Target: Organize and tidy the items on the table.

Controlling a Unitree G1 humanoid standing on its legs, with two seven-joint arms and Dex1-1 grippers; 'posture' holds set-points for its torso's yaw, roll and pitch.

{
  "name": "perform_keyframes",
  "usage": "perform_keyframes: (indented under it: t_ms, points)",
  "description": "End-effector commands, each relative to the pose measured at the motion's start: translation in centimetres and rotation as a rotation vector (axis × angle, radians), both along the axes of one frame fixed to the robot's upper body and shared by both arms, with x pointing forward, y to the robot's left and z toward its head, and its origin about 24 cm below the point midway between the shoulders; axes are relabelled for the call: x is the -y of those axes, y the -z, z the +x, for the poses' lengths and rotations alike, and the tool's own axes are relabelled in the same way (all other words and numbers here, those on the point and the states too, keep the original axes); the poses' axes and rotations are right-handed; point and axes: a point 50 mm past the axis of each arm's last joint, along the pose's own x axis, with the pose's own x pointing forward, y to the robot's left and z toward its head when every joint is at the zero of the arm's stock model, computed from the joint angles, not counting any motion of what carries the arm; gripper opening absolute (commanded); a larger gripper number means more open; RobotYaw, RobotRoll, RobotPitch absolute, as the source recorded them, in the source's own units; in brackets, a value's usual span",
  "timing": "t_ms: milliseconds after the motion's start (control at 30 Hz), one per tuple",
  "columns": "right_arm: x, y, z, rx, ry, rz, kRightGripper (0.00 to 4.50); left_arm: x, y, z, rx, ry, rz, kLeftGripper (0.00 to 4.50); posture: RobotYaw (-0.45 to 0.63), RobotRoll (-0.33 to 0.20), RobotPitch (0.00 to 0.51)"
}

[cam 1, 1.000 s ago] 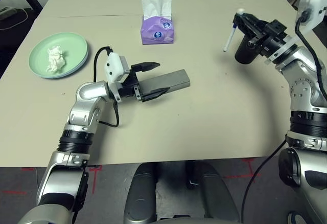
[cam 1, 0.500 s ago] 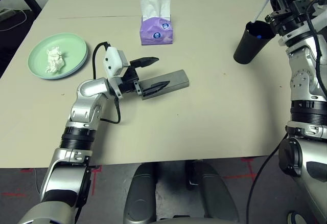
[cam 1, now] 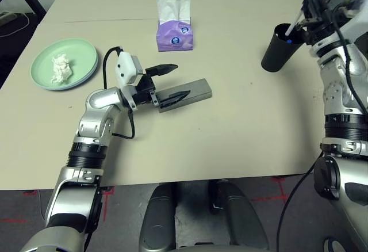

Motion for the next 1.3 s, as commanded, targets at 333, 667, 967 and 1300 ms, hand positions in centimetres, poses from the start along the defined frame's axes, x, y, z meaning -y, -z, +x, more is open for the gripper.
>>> perform_keyframes:
  t_ms: [333,667,967,1300]
  points:
    - [-1.3,0.4,-0.4,0.054,-0.063,-0.01,4.47,-0.4,-0.3,-0.2,0.022,-0.081,-0.051,4.5,0.06,0.0,0.155]
    - [-4.9,6.0,-2.4,-0.009,-0.246,0.055,4.47,-2.0,-0.6,0.3,0.091,-0.515,-0.241,4.5,0.1,0.0,0.142]
    - [-3.5,10.1,-2.8,-0.116,-0.056,0.041,4.47,-6.4,0.5,0.6,0.118,-1.085,-0.396,4.5,0.11,0.0,0.146]
    - [0.5,10.8,-2.7,-0.078,0.066,0.048,4.47,-9.5,2.8,-1.4,0.091,-1.213,-0.376,4.5,0.11,0.0,0.15]
